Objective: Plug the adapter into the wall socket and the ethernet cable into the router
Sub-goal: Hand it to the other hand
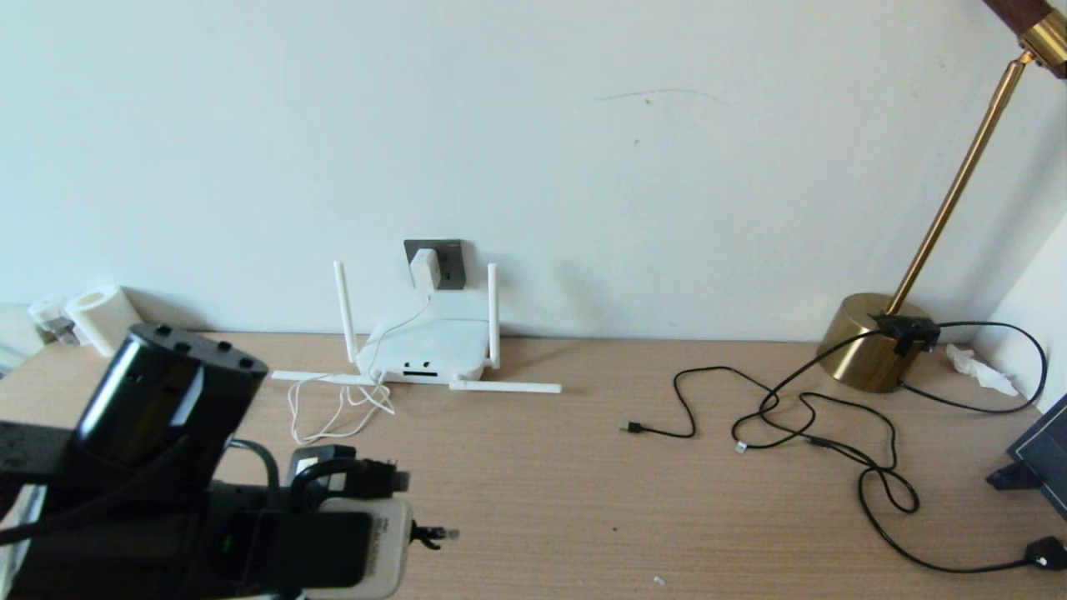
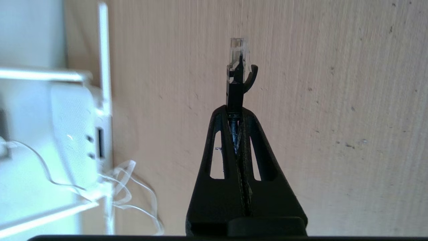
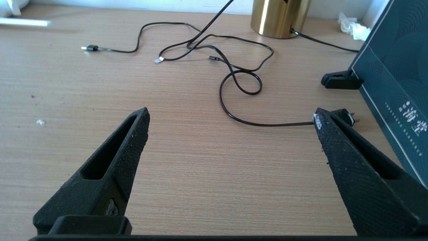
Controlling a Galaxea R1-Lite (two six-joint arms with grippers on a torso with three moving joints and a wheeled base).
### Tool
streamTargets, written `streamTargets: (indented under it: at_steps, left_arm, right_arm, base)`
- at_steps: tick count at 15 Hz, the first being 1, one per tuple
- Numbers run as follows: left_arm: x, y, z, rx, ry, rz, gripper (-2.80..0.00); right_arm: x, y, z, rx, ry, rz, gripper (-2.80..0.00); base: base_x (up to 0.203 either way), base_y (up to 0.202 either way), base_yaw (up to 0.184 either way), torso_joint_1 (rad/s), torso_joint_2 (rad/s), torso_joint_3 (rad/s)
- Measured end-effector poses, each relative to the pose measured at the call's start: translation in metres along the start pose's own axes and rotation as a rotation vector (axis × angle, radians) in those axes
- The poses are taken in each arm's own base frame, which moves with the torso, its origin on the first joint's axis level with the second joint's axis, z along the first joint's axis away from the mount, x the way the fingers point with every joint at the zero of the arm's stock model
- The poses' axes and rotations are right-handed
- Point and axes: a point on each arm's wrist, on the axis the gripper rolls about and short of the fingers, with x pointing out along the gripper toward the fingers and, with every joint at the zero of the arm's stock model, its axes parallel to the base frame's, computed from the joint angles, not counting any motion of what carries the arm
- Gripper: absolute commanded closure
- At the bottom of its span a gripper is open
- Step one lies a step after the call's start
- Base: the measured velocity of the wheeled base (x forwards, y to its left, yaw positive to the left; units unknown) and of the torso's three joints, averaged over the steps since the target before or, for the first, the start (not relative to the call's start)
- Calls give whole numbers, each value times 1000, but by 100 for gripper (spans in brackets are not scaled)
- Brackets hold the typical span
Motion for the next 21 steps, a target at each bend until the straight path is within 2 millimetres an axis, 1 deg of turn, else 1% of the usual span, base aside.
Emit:
streamTargets:
  at_steps: [3, 6, 7, 9, 10, 12, 14, 16, 19, 21]
  left_arm:
    - [8, 15, 19, 39, -14, 14, 0]
    - [15, 23, 26, 48, -5, 47, 0]
    - [17, 24, 27, 43, -13, 62, 0]
    - [21, 23, 29, 36, -27, 76, 0]
    - [22, 23, 31, 39, -36, 85, 0]
    - [24, 24, 33, 47, -33, 114, 0]
    - [26, 29, 36, 58, -36, 146, 0]
    - [29, 40, 47, 83, -63, 178, 0]
    - [35, 55, 76, 124, -136, 207, 0]
    - [37, 65, 100, 148, -198, 232, 0]
  right_arm:
    - [0, 0, 0, 7, -4, -1, -280]
    - [0, 0, 1, 14, -9, 0, -280]
    - [-1, 0, 5, 18, -26, 0, -280]
    - [-8, 0, 23, 42, -97, 8, -280]
    - [-12, 0, 36, 55, -123, 21, -280]
    - [-14, 1, 52, 77, -96, 56, -280]
    - [-6, 2, 68, 114, -32, 123, -280]
    - [6, 5, 86, 187, 50, 229, -280]
    - [33, 9, 118, 346, 192, 414, -280]
    - [53, 12, 133, 435, 290, 528, -280]
  base:
    - [0, 0, 0, 0, 0, 0]
    - [0, 0, 0, 0, 0, 0]
    - [0, 0, 0, 0, 0, 0]
    - [0, 0, 0, 0, 0, 0]
    - [0, 0, 0, 0, 0, 0]
    - [0, 0, 0, 0, 0, 0]
    - [0, 0, 0, 0, 0, 0]
    - [0, 0, 0, 0, 0, 0]
    - [0, 0, 0, 0, 0, 0]
    - [0, 0, 0, 0, 0, 0]
